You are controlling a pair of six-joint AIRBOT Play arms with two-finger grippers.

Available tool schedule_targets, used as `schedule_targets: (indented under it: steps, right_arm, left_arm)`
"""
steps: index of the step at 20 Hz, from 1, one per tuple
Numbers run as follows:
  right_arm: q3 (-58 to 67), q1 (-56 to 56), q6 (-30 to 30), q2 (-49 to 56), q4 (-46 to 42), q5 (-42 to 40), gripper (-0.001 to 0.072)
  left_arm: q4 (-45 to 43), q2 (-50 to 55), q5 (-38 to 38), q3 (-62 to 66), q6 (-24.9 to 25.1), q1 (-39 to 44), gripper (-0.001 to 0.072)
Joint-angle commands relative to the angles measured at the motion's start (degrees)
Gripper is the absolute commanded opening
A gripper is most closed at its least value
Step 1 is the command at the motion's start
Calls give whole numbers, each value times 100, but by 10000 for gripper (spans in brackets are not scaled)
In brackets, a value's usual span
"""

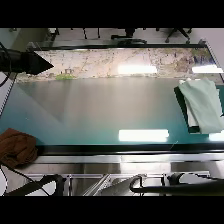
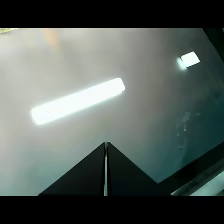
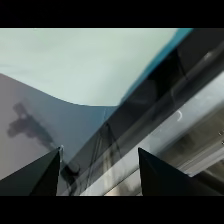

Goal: Fold the shirts.

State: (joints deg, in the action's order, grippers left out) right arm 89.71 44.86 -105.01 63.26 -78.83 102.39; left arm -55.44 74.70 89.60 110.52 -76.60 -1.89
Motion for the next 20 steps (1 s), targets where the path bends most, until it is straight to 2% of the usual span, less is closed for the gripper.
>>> schedule_targets:
  steps: [1, 2, 3, 4, 6, 7, 9, 11, 15, 20]
  right_arm:
    - [133, 4, -44, 0, -179, 20, 525]
    - [267, -4, -2, 0, 39, -177, 510]
    - [376, -7, 59, -2, 372, -385, 404]
    - [459, -7, 225, -9, 861, -621, 254]
    - [483, -9, 599, -57, 1998, -1097, 71]
    - [483, -70, 767, -92, 2538, -1294, 17]
    - [442, -483, 1027, -240, 2852, -1626, 17]
    - [227, -1187, 1346, -457, 2844, -1840, 17]
    - [-968, -2981, 1615, -1139, 2260, -2256, 17]
    - [-3224, -4859, 1567, -2184, 1945, -3449, 17]
  left_arm:
    - [-7, -2, -13, -2, 66, 208, 18]
    - [-7, -2, -81, -2, 68, 254, 18]
    - [-4, -2, -170, -2, 68, 269, 18]
    - [0, -4, -245, -2, 66, 267, 18]
    - [2, -7, -227, -2, 46, 199, 18]
    - [7, -7, -133, -2, -33, 140, 18]
    - [7, -48, 122, -52, -101, 96, 17]
    - [4, -435, 9, -721, -101, 129, 17]
    - [0, -1729, -820, -3252, -96, 498, 17]
    - [0, -2983, -1670, -5980, -160, 1200, 17]
